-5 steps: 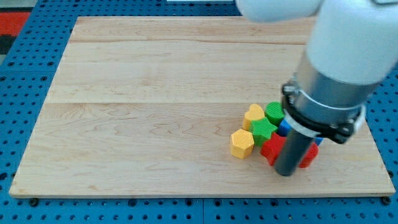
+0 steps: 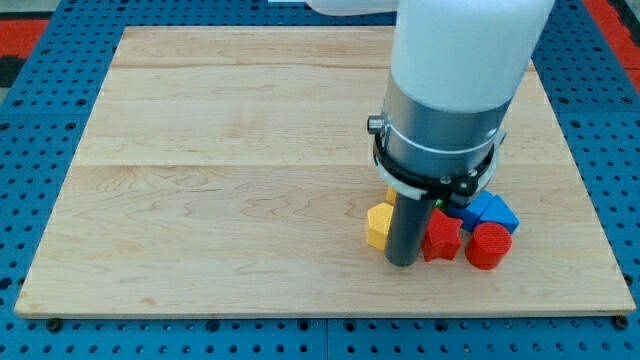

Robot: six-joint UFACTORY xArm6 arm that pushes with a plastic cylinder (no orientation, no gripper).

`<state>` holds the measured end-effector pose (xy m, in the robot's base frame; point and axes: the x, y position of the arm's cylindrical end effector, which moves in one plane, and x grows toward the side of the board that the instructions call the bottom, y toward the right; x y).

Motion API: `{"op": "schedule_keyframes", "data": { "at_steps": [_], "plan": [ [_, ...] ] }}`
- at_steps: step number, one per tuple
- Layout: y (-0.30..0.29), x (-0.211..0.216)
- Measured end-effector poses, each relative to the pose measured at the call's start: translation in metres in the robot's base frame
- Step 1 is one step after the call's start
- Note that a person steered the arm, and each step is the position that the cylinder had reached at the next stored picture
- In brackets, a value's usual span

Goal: Slide the green star along with yellow heart towards the center

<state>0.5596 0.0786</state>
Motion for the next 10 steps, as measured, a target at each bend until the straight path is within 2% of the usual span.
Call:
{"op": "schedule_keyframes", "data": {
  "at_steps": [1, 3, 4, 7, 10],
  "plan": [
    [0.001, -0.011],
    [0.054, -0.014],
    [0.053, -0.033],
    [-0.017, -0.113],
    [-0.03, -0.113]
  ]
}}
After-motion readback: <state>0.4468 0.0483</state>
